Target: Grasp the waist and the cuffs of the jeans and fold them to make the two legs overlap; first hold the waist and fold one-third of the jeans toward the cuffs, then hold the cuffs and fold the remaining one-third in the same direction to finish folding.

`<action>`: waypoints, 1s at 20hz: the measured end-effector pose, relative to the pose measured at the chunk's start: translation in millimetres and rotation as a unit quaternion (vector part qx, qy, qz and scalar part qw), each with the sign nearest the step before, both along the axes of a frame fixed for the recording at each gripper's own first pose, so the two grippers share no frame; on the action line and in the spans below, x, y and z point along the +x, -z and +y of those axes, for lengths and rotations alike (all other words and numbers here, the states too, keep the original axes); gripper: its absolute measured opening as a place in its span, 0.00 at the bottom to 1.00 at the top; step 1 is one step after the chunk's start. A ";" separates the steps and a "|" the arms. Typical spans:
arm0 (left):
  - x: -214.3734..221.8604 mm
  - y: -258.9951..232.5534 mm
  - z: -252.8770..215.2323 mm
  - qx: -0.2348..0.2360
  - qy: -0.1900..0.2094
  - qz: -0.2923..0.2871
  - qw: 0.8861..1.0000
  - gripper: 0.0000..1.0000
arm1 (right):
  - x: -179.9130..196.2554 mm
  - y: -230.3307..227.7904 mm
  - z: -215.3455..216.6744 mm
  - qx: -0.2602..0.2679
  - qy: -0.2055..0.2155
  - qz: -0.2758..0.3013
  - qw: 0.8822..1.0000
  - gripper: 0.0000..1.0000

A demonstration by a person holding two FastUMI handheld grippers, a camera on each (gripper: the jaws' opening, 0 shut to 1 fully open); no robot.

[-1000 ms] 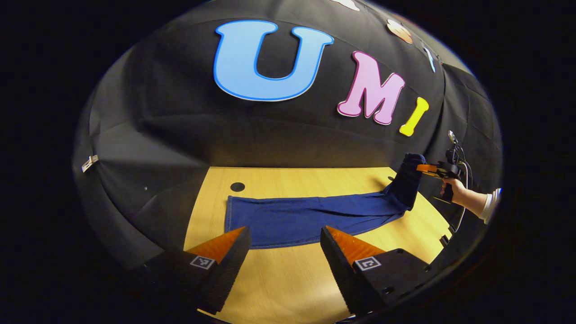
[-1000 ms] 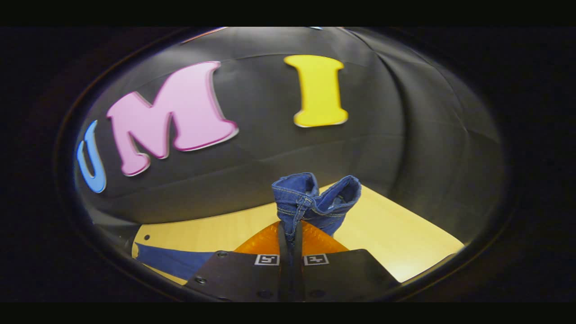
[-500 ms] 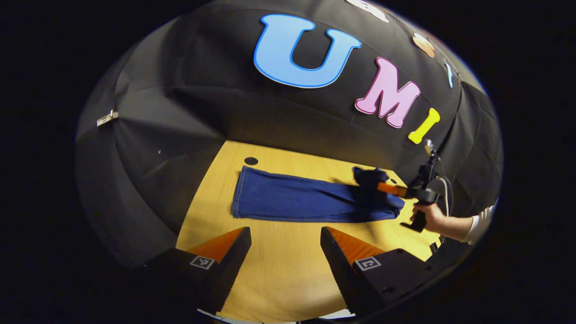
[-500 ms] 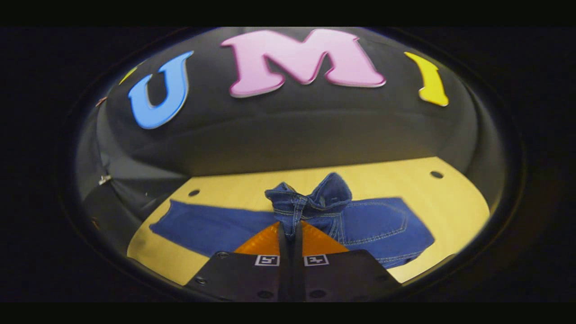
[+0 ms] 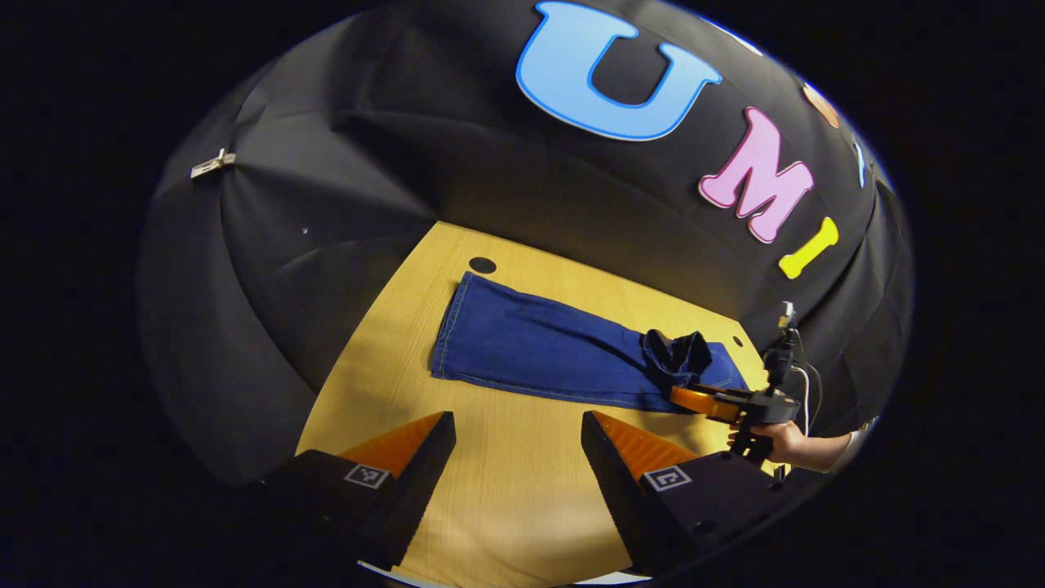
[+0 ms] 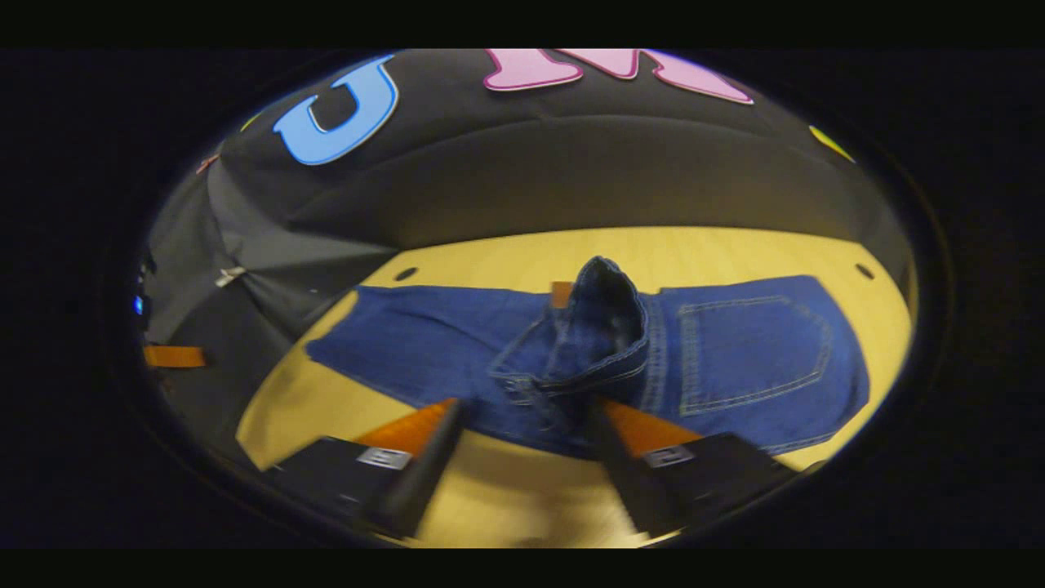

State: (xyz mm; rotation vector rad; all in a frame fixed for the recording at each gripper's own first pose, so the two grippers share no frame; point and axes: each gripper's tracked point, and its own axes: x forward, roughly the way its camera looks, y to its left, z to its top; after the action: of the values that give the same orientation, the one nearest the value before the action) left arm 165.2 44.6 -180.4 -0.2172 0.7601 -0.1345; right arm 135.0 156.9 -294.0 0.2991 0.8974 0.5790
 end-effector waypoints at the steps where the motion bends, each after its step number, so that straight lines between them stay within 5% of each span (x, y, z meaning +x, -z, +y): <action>1: 11.4 6.2 0.3 0.001 -0.003 0.008 1.000 0.97 | -3.2 -9.6 1.2 0.008 -0.011 -0.009 1.000 0.92; 6: 62.2 31.7 2.9 -0.004 -0.016 0.043 0.999 0.97 | -16.6 -65.8 -33.5 0.038 -0.034 -0.050 0.997 0.98; 16: 130.0 111.1 30.8 0.059 -0.084 0.159 0.982 0.95 | -3.9 -47.3 -163.3 0.011 0.084 -0.002 0.996 0.98; 17: 128.5 118.7 28.5 0.059 -0.088 0.180 0.978 0.87 | -4.6 -44.8 -167.0 0.011 0.089 0.001 0.996 0.98; 18: 129.1 114.8 33.5 0.082 -0.088 0.190 0.974 0.87 | -3.6 -43.5 -168.7 0.011 0.093 0.004 0.996 0.91; 20: 131.8 118.5 22.0 0.091 -0.060 0.201 0.973 0.89 | -2.2 -44.0 -169.4 0.014 0.095 0.007 0.995 0.98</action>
State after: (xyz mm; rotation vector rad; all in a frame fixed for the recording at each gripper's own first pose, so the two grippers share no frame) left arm 297.0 66.6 -299.0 -0.1151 1.1544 0.0990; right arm 132.7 -12.5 -250.0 0.4089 0.8643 0.4149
